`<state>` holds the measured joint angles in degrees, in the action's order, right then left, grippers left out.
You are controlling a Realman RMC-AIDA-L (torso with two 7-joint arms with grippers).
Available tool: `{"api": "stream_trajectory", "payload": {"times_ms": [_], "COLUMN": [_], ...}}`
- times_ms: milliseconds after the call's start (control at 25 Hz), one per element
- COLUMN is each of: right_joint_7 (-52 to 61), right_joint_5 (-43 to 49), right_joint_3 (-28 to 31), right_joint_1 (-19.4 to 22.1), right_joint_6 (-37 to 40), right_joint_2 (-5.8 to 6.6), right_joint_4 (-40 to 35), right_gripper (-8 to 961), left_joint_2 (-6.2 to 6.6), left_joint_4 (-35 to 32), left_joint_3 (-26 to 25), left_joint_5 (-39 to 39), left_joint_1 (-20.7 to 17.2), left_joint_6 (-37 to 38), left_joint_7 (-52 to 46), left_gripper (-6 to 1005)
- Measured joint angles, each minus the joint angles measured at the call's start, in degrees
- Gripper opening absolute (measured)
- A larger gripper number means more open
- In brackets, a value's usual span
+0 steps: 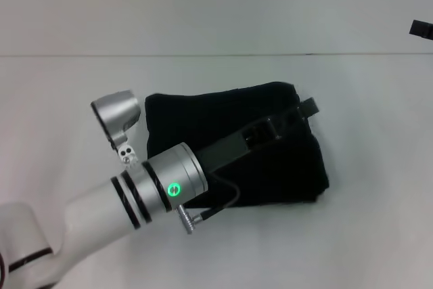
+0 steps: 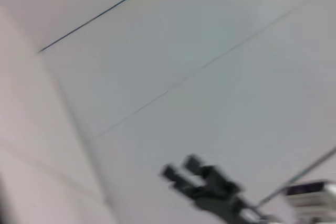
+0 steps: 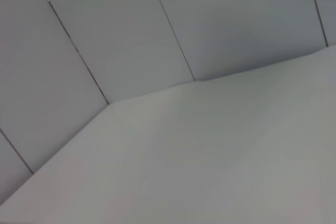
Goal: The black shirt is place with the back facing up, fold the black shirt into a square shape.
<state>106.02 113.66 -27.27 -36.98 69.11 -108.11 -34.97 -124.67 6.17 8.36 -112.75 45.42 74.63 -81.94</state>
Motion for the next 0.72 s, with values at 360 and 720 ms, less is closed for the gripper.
{"api": "stream_trajectory", "payload": {"times_ms": [360,720], "right_joint_7": [8.4,15.8], "right_joint_5": [5.6,8.9], "right_joint_3": [-2.9,-8.0], "right_joint_1": [-2.0,-5.1], "right_joint_6": [2.2,3.0], "right_joint_2": [1.0,1.12], "right_joint_4": [0.5,3.5], "right_gripper": [908,905], "left_joint_2": [0.47,1.44], "left_joint_4": [-3.9,-20.7], "left_joint_3": [-0.3,-0.4], "left_joint_5": [-0.6,0.0], "left_joint_1": [-4.1,-6.7], "left_joint_6": [13.0,3.3], "left_joint_7": [4.6,-9.9], "left_gripper": [424,658]}}
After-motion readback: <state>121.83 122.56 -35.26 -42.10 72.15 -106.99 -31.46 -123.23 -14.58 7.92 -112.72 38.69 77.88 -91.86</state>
